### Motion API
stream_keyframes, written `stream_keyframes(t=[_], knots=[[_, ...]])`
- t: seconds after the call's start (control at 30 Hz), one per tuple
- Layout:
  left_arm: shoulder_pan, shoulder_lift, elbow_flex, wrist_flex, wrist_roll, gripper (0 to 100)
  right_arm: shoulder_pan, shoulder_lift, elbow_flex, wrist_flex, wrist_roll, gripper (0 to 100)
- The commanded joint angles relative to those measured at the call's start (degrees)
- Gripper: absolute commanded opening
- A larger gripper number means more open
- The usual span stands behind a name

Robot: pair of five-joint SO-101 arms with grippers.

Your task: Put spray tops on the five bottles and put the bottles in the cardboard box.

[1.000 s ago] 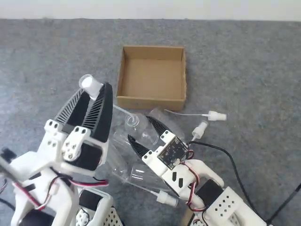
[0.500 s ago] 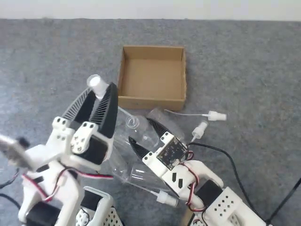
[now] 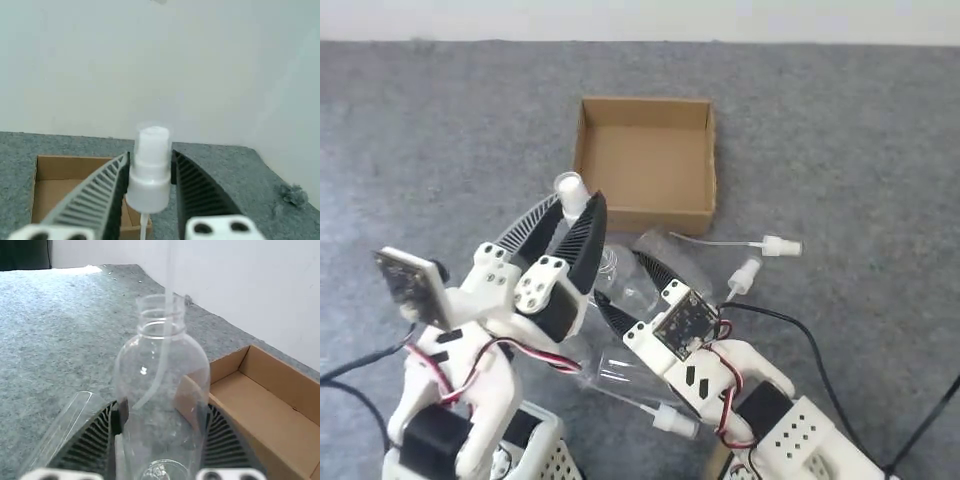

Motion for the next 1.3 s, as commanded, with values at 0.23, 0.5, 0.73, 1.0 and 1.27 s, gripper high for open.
stream_keyframes(t=[0.23, 0.5, 0.73, 1.0, 1.27], knots=[[0.26, -0.62, -0.84, 1.93, -0.53, 22, -0.4, -1.1, -0.97, -1.45, 0.35, 6.5], [-9.93, -0.62, -7.87, 4.4, -0.62, 25, -0.4, -1.1, -1.05, -1.45, -2.64, 6.9], [-19.43, -0.62, -7.52, 8.0, -0.62, 25, -0.4, -1.1, -1.32, -1.45, -3.43, 6.9], [-21.19, -0.62, 4.53, 6.15, -5.1, 25, -0.75, -1.19, -1.41, -1.45, -3.52, 6.9], [-16.26, -0.62, 14.2, 2.46, -10.55, 25, -0.75, -1.19, -1.41, -1.45, -3.52, 6.9]])
